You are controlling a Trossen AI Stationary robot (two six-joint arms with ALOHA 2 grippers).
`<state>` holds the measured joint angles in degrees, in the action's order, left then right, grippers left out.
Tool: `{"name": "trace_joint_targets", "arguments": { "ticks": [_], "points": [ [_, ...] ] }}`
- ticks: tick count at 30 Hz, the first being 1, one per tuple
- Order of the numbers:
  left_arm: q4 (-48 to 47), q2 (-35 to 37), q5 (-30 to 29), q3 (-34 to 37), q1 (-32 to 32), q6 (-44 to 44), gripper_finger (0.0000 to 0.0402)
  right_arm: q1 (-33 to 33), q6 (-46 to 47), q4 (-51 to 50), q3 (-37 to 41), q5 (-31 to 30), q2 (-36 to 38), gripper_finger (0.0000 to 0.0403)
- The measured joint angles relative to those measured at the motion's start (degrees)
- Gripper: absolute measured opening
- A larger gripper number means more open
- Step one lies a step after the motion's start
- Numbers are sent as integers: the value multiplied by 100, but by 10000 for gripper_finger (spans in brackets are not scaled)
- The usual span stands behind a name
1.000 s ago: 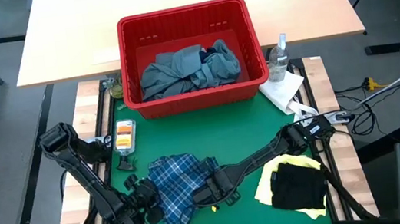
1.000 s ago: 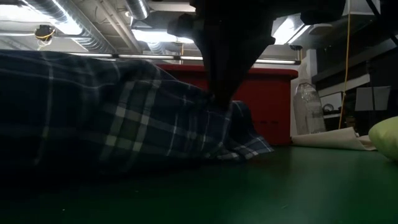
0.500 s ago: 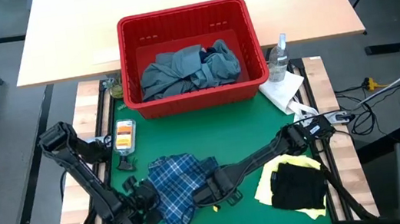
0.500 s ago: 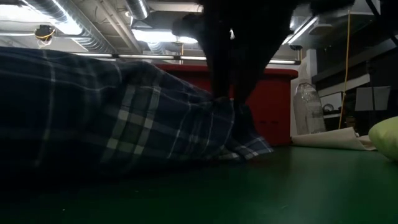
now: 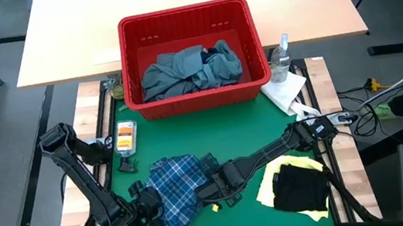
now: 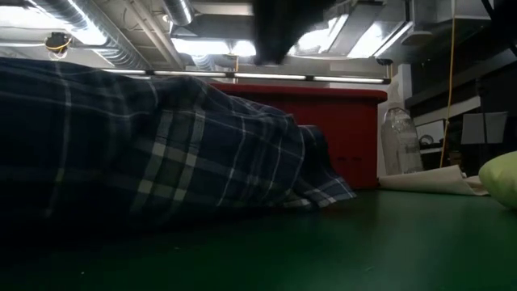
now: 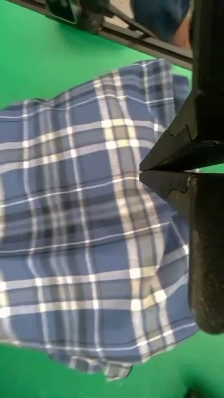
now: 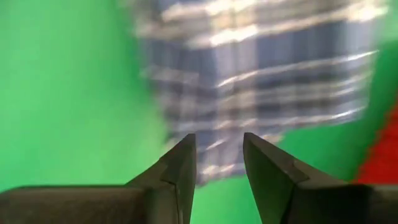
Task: Fold Laundry from Bin
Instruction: Fold the blue shirt
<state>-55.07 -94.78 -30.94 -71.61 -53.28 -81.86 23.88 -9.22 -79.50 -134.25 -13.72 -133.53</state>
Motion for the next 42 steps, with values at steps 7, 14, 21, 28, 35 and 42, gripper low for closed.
{"name": "trace_joint_targets", "arguments": {
  "ticks": [7, 14, 21, 28, 35, 42],
  "points": [
    [86, 0, -1215, 176, 23, 333, 0, -197, -639, 1919, 2, -757, -232, 131],
    [397, 0, -867, 817, 116, 94, 0, -711, -738, 2000, 8, -619, -625, 131],
    [775, 0, -447, 1631, 79, -332, 0, -1061, -458, 1815, 8, -114, -1078, 131],
    [1376, 0, -11, 2267, 79, -506, 0, -1170, -451, 1828, 0, 380, -1257, 131],
    [1274, 0, 215, 2075, 79, -433, 0, -1159, -456, 1689, 6, 594, -1078, 131],
    [465, -4, 419, 1094, 72, -59, 0, -1104, -460, 1540, 11, 700, -553, 131]
  ]
}}
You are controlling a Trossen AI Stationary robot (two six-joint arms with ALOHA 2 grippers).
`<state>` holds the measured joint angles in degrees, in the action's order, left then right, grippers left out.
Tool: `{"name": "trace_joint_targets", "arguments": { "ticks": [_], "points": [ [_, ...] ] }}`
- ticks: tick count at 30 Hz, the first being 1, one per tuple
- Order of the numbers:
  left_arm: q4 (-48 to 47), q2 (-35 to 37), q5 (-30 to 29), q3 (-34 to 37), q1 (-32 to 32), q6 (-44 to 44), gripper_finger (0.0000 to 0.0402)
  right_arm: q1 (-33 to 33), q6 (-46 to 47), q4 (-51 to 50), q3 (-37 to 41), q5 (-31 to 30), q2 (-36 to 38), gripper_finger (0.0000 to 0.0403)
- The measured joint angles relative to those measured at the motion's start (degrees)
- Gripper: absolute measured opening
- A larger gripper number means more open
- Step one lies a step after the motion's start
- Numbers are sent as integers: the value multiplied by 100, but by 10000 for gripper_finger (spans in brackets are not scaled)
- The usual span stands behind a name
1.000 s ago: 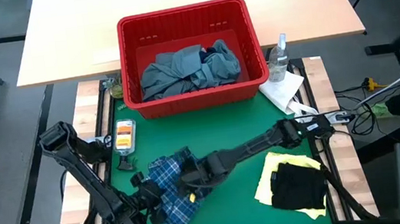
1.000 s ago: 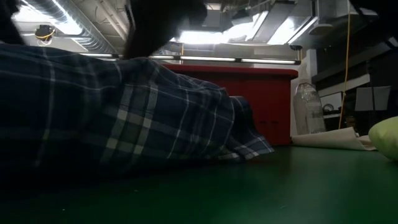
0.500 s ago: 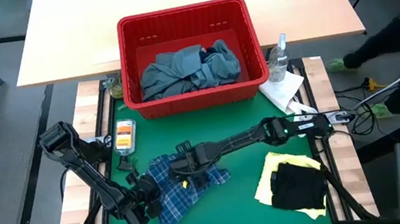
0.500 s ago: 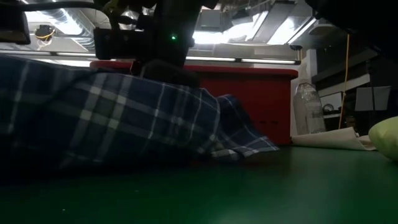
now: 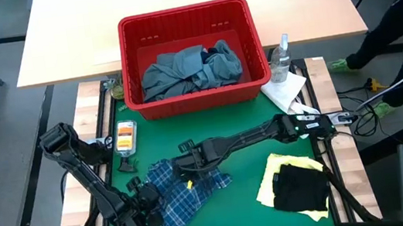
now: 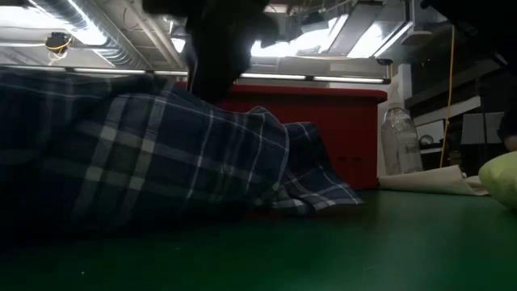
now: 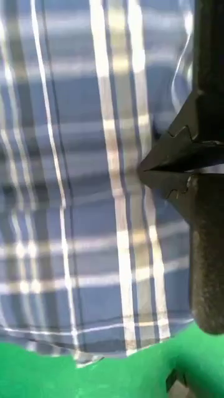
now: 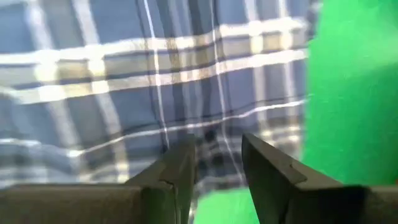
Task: Fold Laundry from Bin
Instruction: Fold the blue shirt
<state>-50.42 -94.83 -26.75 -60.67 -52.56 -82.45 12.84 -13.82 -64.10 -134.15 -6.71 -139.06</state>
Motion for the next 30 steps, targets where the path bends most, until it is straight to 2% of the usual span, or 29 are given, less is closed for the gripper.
{"name": "trace_joint_targets", "arguments": {
  "ticks": [7, 12, 16, 20, 26, 30],
  "points": [
    [-673, 0, -214, -928, 0, 432, 0, 304, 4, 5, 0, -42, 439, 131],
    [-766, 0, -1019, -1129, 0, 478, 0, 585, 6, -17, 0, -465, 468, 131],
    [-490, 0, -1575, -1019, 7, 473, 0, 802, 7, 1, -2, -554, 407, 131],
    [566, 0, -1788, -646, 7, 540, 0, 1033, 99, 91, 2, -827, 302, 131],
    [3191, -26, -1750, 214, -17, 1230, 0, 1295, 188, 176, 0, -1076, 92, 131],
    [4323, -197, -1673, 620, -11, 1551, 0, 1372, 199, 164, 0, -1117, -142, 131]
  ]
}}
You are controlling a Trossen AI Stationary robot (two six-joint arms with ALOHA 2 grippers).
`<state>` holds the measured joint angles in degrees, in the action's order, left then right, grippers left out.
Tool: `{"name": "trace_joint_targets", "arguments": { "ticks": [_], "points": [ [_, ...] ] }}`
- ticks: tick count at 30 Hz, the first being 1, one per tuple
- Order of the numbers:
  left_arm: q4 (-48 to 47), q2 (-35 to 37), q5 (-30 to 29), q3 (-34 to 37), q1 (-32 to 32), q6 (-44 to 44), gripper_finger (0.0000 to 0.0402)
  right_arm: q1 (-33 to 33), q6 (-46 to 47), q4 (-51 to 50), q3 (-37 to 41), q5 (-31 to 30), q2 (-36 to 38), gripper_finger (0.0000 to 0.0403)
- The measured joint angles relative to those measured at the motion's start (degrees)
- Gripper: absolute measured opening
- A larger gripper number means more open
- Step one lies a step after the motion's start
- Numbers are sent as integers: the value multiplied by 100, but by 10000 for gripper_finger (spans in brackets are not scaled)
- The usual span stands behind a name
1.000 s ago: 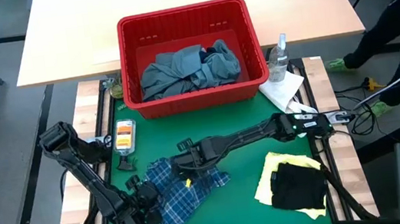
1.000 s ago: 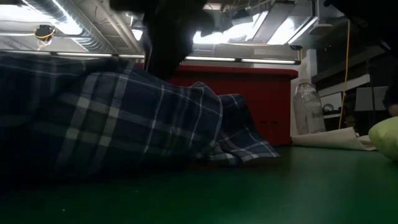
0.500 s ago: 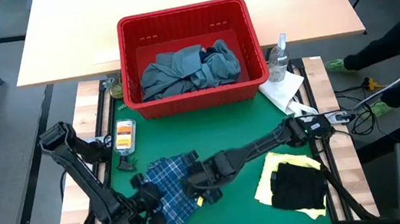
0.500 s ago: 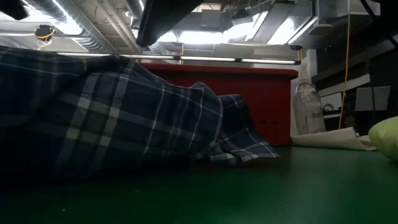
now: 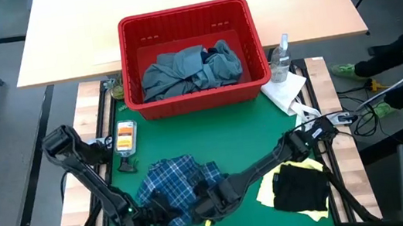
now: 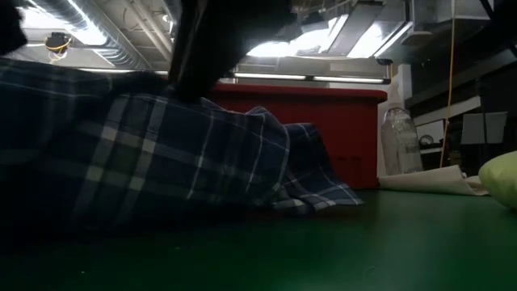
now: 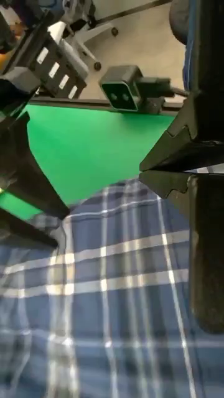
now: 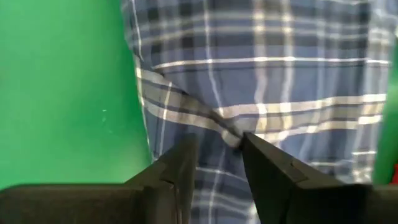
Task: Fold Laundry from Bin
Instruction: Fold the blue shirt
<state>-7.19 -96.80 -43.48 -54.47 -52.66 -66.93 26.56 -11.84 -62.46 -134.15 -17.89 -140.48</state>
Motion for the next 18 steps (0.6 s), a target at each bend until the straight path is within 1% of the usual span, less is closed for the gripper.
{"name": "trace_joint_targets", "arguments": {
  "ticks": [3, 7, 11, 18],
  "points": [
    [195, -216, 211, 122, -2, -48, 0, 12, 2, -79, 0, 39, -192, 131],
    [202, -583, 719, 159, -2, -330, 0, 12, 2, -87, 0, 57, -398, 131],
    [203, -815, 1218, 157, 4, -434, 0, 12, -2, -249, -3, 68, -422, 131],
    [155, -791, 1392, 90, -141, -462, 0, 10, -37, -816, -11, 50, -372, 131]
  ]
}}
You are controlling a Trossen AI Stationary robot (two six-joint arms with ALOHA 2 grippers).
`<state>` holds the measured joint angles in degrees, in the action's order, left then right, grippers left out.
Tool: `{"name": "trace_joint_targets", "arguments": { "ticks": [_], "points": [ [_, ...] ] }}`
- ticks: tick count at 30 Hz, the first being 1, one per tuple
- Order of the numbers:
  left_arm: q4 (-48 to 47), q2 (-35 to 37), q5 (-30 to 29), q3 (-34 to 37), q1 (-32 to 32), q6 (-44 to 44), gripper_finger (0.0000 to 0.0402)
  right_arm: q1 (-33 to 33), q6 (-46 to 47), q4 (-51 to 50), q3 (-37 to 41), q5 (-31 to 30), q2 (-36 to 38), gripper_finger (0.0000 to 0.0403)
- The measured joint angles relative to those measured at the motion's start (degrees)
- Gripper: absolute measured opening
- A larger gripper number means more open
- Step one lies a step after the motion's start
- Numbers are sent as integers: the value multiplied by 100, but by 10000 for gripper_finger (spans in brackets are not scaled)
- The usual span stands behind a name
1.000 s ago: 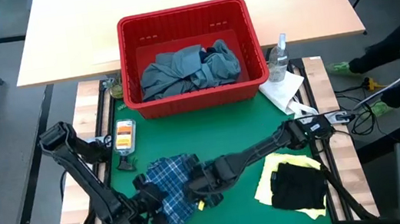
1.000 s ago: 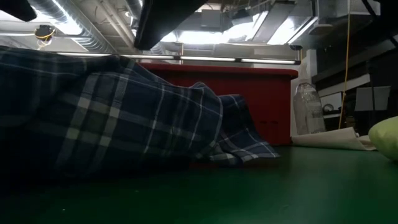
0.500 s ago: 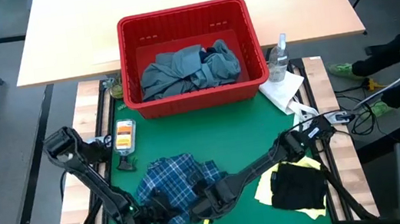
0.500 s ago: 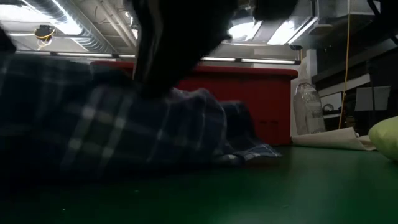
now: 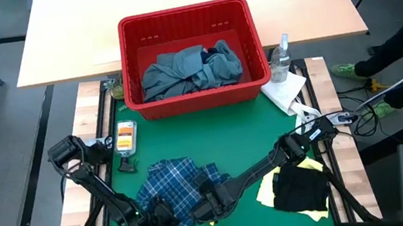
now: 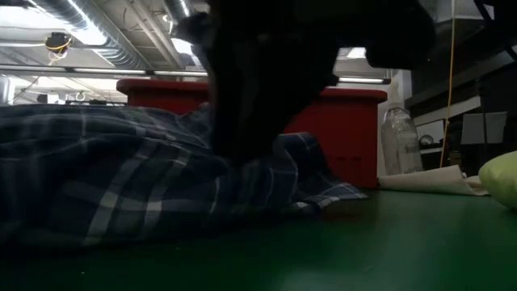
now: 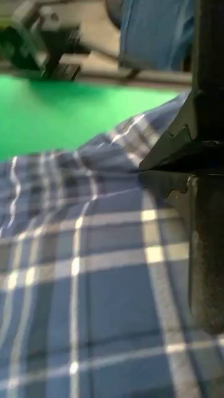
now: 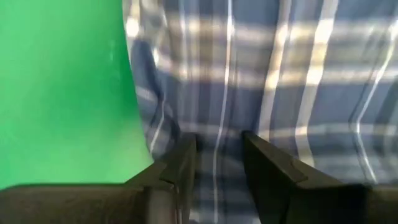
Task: Fold Laundry from Bin
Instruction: Fold the blue shirt
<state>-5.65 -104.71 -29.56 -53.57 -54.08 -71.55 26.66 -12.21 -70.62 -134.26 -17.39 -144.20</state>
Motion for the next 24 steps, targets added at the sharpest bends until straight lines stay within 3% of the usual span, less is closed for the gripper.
{"name": "trace_joint_targets", "arguments": {
  "ticks": [14, 24],
  "points": [
    [-30, 0, 110, -739, -421, 136, 0, 0, -2, -824, 2, -9, 447, 131],
    [-274, 0, -289, -1262, -427, 897, 0, -10, -6, -446, 0, -22, 748, 131]
  ]
}}
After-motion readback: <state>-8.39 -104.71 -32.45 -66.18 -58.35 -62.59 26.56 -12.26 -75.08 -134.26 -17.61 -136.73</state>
